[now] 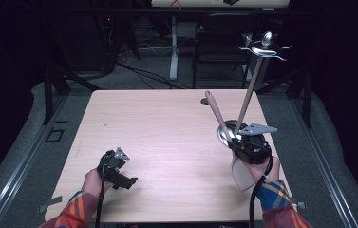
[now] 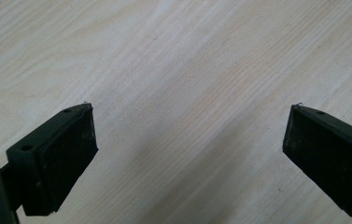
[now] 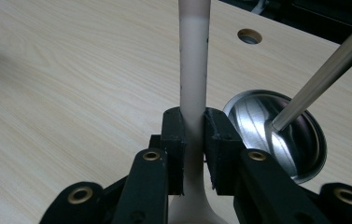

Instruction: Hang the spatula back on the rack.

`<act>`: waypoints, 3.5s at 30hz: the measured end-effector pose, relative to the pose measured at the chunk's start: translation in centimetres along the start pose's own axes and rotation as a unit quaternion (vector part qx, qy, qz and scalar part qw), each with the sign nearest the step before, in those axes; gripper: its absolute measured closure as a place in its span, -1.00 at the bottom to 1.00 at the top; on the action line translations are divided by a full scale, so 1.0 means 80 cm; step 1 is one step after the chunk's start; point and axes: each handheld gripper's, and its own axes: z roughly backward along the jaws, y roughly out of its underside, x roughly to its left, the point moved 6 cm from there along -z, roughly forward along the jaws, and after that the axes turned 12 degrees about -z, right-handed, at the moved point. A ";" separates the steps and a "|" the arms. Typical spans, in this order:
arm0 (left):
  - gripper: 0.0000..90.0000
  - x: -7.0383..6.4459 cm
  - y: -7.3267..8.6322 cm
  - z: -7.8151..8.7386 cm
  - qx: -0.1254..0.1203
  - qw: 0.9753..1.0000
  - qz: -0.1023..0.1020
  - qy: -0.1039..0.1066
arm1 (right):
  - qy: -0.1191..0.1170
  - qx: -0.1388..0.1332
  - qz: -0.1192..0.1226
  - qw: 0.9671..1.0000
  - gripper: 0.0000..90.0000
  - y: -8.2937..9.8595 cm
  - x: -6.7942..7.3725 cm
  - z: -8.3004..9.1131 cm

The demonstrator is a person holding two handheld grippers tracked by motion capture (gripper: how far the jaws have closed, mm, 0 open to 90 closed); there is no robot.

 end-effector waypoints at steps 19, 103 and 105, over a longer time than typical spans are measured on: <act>-0.94 -0.001 0.000 -0.003 0.004 1.000 0.000 0.009 | 0.000 -0.044 -0.013 0.999 0.76 -0.005 -0.015 0.026; -0.94 -0.003 0.001 -0.008 0.013 1.000 -0.004 0.008 | 0.069 -0.192 -0.103 0.974 0.75 -0.040 -0.116 0.100; -0.94 -0.004 0.000 -0.008 0.012 1.000 -0.003 0.009 | 0.064 -0.191 -0.104 0.974 0.76 -0.040 -0.117 0.099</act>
